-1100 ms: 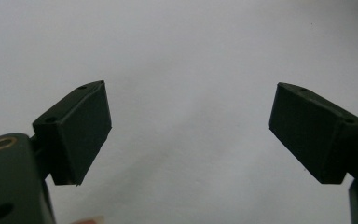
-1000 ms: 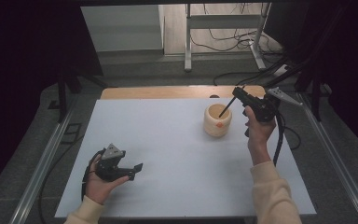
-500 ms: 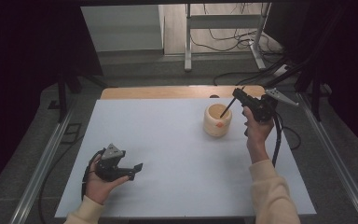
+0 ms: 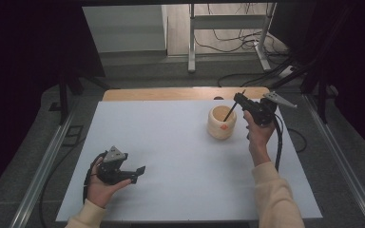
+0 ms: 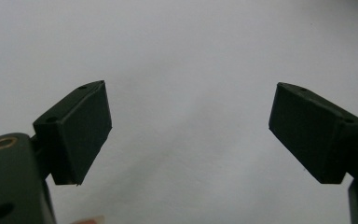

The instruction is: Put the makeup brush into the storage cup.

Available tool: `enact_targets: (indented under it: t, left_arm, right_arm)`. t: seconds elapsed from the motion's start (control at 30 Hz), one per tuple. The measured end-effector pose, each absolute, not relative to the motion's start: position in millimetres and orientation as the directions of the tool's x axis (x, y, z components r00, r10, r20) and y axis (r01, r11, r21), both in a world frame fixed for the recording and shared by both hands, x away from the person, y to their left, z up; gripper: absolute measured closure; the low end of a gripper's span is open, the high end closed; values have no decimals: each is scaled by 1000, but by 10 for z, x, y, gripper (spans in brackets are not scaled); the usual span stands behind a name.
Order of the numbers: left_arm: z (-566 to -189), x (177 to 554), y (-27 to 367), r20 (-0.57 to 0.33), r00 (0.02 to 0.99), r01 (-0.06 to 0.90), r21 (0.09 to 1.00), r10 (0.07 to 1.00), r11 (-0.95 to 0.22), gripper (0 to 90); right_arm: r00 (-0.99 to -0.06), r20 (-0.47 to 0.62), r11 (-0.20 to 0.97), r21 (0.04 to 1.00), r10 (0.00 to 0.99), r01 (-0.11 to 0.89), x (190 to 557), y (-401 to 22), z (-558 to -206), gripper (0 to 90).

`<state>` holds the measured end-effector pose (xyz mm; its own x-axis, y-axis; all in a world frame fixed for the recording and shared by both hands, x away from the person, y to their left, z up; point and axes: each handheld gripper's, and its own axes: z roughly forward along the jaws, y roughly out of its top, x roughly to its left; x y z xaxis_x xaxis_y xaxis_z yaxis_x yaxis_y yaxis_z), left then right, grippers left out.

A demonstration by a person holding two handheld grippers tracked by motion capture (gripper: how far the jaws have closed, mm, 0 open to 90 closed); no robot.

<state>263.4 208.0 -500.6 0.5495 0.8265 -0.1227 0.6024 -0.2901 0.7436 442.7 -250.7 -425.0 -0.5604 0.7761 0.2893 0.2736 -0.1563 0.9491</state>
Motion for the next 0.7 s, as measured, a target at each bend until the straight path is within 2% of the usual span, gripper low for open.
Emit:
enact_targets:
  t: [0.5,0.53,0.57,0.67,0.7]
  left_arm:
    - [-5001,2636,2087,-123,546,604,744,829,-287,136]
    - [-5001,2636,2087,-123,546,603,744,828,-287,136]
    - [-5000,2635,2086,-123,546,603,745,829,-287,136]
    - [-4999,2636,2086,-123,547,603,744,828,-288,136]
    - [-4999,2637,2086,-123,547,603,744,828,-288,136]
  right_arm:
    - [-564,286,-118,942,775,315,4475,-2461,-4351,809]
    - [-562,289,-120,941,775,318,4480,-2462,-4357,775]
    - [-562,296,-125,938,773,322,4485,-2462,-4363,702]
    - [-525,263,-94,940,809,327,4504,-2426,-4368,291]
    - [-513,253,-86,941,820,327,4502,-2414,-4365,230]
